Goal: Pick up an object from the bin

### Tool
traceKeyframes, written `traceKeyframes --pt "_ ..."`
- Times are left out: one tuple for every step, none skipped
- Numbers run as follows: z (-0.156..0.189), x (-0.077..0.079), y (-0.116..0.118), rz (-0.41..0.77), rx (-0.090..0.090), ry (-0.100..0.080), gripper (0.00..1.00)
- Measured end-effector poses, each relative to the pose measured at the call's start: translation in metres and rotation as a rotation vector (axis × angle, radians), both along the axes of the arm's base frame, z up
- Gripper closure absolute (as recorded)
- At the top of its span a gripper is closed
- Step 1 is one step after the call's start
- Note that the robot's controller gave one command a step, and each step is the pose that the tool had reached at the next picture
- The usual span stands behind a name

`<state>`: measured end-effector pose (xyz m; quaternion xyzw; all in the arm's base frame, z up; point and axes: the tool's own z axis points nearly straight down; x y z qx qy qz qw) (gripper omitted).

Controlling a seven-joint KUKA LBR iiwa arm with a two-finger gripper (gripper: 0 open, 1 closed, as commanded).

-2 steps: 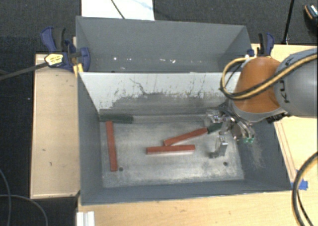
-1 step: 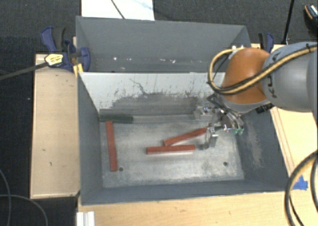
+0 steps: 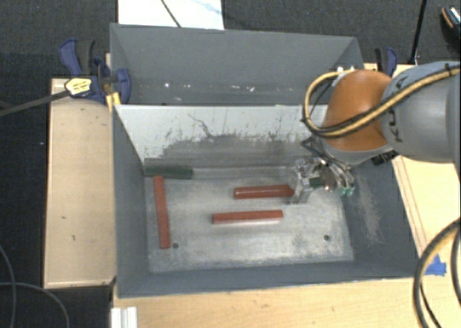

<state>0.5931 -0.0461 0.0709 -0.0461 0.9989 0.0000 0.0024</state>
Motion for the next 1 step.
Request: traceKeyframes --pt "0.1921 -0.0286 -0.0088 0.003 -0.002 -0.007 1.0"
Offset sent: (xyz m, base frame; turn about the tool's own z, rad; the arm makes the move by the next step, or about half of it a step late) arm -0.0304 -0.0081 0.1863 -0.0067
